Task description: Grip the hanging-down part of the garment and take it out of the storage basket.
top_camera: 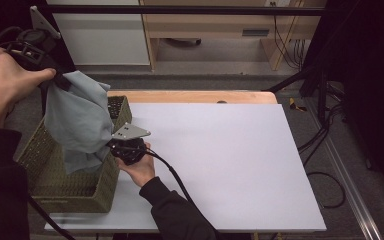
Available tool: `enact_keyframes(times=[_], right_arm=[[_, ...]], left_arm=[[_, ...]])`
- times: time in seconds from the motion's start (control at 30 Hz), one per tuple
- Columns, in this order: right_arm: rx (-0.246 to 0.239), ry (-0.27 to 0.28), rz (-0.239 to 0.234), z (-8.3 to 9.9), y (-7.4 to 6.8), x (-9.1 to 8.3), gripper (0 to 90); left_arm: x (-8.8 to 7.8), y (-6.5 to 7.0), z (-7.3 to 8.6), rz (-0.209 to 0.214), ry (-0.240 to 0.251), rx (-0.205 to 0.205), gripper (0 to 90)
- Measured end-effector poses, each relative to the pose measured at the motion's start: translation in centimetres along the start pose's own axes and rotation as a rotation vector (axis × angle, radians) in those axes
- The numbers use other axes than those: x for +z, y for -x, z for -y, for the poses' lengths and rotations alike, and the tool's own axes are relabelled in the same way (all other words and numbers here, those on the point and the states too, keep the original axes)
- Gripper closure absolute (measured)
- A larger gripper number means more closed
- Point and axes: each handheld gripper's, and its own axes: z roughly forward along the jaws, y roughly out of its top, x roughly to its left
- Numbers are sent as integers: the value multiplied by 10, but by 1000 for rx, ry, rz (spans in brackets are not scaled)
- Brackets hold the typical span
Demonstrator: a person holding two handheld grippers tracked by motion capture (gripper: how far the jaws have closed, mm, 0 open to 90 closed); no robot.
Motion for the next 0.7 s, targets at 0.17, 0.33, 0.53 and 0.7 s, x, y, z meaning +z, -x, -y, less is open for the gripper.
enact_keyframes(times=[0.17, 0.33, 0.53, 0.7], right_arm=[[-14, 36, 13, -16, 11, -19, 879], [-27, 71, 13, -33, 16, -35, 880], [-42, 103, 31, -48, 20, -54, 882], [-58, 141, 60, -64, 26, -70, 882]], left_arm=[[1, 1, -1, 0, 1, 5, 838], [1, 0, -1, 4, 5, 2, 838], [1, -4, 2, 4, 9, -4, 838], [2, -7, 4, 5, 9, -10, 838]])
